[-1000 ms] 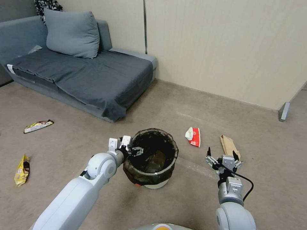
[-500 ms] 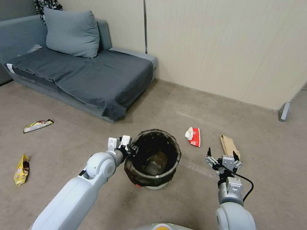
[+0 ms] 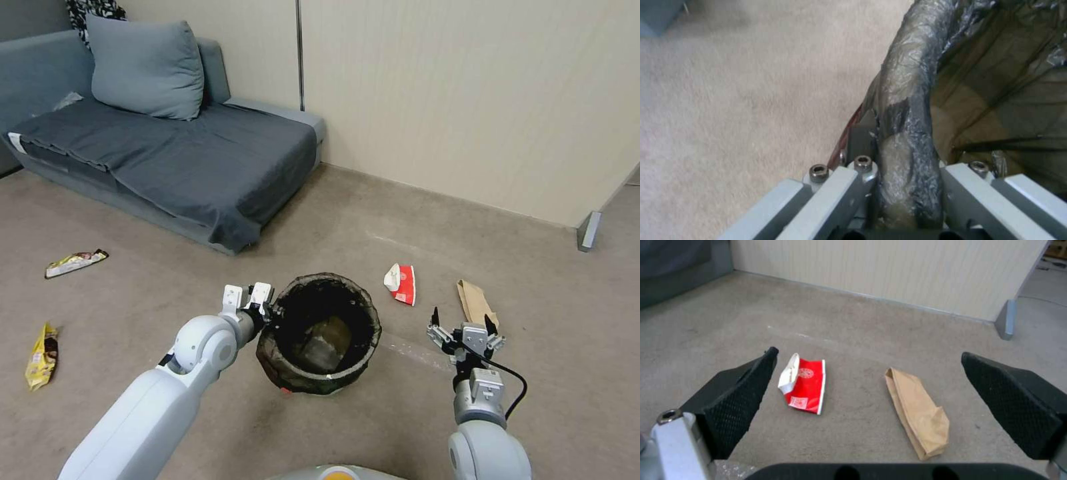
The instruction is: Pick up the trash bin, then pick up the garbage from the floor and place it into the trash bin.
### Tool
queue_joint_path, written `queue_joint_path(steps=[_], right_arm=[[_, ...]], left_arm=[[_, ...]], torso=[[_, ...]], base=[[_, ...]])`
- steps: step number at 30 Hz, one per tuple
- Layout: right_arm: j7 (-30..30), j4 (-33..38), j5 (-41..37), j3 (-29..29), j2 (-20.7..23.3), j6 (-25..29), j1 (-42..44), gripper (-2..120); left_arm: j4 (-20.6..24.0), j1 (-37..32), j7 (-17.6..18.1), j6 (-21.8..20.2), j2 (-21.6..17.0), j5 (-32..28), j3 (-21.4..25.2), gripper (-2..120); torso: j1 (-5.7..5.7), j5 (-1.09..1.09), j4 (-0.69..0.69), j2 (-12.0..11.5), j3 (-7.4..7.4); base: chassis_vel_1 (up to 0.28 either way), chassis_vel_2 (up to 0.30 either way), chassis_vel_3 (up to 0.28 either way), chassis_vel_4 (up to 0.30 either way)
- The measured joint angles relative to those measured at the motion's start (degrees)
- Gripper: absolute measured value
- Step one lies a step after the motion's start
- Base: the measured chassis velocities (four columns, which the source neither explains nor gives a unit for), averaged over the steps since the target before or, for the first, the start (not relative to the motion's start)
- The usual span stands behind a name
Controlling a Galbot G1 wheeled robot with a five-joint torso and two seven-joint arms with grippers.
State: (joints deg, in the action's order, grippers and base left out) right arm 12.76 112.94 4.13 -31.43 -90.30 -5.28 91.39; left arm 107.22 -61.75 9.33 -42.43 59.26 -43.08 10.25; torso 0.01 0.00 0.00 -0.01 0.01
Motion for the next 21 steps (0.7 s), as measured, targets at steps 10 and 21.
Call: queue_joint_path(steps=[10, 21], right_arm=[[0.10, -0.05, 0.03, 0.03, -0.10, -0.07, 0.05, 100], [0.10, 0.72, 0.04, -0.10, 0.01, -0.08, 0.64, 100]], left_arm=[[5.50, -0.70, -1.18, 0.05, -1.27, -0.67, 3.60, 1], [19.75, -4.26, -1.56, 0.20, -4.34, -1.10, 12.44, 1]], torso=[[0.00, 0.00, 0.00, 0.00, -0.01], [-0.01, 0.00, 0.01, 0.01, -0.01]], base=[[0.000, 0.000, 0.000, 0.000], [0.000, 0.000, 0.000, 0.000]])
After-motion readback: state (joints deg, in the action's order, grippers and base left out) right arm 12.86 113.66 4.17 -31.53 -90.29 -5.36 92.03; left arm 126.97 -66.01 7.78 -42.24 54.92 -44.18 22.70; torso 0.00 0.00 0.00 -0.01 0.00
